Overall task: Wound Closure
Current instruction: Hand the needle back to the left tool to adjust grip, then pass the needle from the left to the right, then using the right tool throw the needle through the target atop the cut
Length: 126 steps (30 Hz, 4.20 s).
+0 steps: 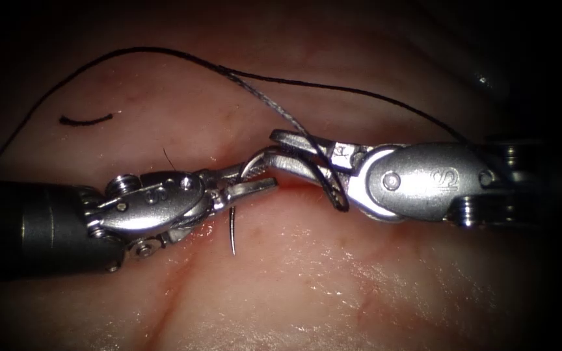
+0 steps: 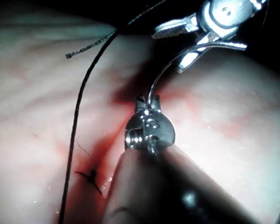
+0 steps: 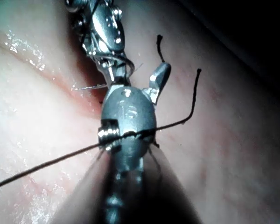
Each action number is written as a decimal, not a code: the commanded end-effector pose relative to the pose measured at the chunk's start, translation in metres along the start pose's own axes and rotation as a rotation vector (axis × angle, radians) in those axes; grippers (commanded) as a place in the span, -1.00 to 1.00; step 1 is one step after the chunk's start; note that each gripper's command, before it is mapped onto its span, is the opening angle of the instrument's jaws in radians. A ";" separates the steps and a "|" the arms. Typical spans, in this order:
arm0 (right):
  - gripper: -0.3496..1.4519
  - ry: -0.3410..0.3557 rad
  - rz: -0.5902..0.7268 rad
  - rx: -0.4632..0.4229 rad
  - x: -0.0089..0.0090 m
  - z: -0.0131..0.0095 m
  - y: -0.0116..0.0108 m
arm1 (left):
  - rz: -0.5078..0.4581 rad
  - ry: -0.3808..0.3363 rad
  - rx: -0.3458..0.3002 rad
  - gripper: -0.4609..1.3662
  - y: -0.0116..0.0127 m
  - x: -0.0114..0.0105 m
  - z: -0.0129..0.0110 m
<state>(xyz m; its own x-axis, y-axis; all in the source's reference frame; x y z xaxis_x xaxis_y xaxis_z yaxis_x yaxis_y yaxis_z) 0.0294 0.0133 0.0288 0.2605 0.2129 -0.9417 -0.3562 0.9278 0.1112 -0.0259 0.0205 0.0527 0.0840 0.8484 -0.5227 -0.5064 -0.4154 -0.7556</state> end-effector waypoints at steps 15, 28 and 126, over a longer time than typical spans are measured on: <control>0.74 0.138 0.109 0.039 -0.0012 0.0002 -0.0002 | -0.392 -0.027 -0.266 -0.88 0.0001 0.0001 0.0003; 0.36 0.209 0.185 0.059 -0.0007 0.0015 -0.0007 | -0.425 -0.030 -0.293 -0.88 0.0003 -0.0001 0.0007; -1.00 0.266 -0.358 0.148 -0.0061 0.0062 0.0041 | 0.400 -0.111 0.043 -0.88 -0.0049 -0.0085 0.0015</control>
<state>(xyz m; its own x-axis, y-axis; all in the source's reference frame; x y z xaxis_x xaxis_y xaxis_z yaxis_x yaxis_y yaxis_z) 0.0320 0.0176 0.0370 0.0984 -0.1982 -0.9752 -0.1408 0.9673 -0.2108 -0.0254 0.0156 0.0617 -0.2243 0.6508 -0.7254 -0.5185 -0.7099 -0.4766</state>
